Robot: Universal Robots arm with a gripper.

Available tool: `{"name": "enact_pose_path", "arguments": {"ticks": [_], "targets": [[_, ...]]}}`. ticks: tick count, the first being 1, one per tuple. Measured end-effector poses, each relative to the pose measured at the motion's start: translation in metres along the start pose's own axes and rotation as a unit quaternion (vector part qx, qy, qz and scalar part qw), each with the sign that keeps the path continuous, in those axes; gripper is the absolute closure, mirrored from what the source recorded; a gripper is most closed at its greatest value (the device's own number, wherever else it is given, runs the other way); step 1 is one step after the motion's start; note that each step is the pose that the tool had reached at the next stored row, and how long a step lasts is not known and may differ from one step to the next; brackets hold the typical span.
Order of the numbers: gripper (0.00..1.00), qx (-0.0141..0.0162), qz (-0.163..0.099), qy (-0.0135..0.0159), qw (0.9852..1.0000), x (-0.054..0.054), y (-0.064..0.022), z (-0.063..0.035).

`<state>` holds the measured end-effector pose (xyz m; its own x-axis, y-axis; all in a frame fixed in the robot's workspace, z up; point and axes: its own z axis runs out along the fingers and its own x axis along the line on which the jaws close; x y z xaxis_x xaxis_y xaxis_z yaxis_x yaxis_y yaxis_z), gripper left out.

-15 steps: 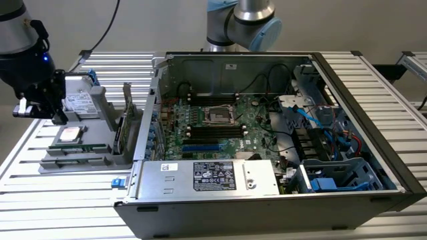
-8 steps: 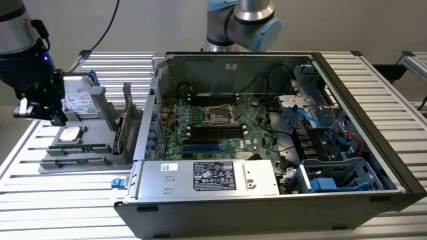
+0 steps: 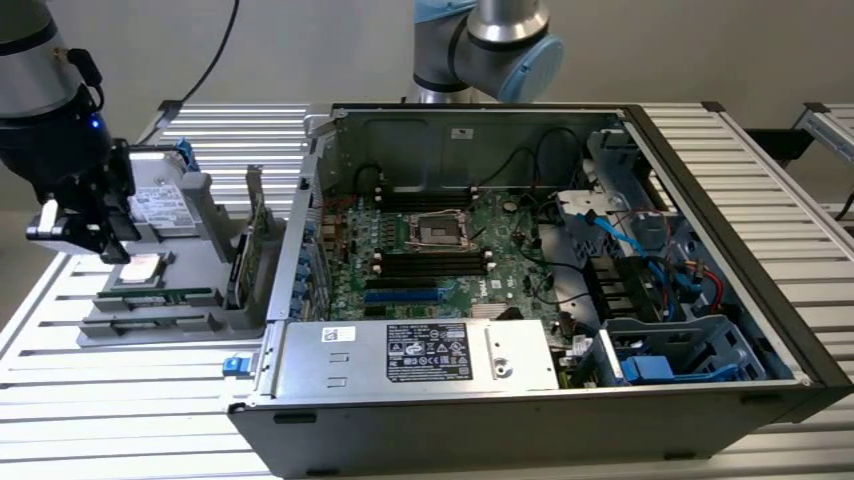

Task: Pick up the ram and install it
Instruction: 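Pick up the ram and move it above insertion slot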

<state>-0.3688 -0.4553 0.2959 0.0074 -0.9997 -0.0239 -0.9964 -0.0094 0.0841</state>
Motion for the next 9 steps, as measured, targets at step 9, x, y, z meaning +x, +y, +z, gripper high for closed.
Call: {"name": "enact_pose_path", "arguments": {"ticks": [9], "targets": [[0.63,-0.0003,-0.014,0.0012,0.9999,0.001,-0.0009,0.0163]]}}
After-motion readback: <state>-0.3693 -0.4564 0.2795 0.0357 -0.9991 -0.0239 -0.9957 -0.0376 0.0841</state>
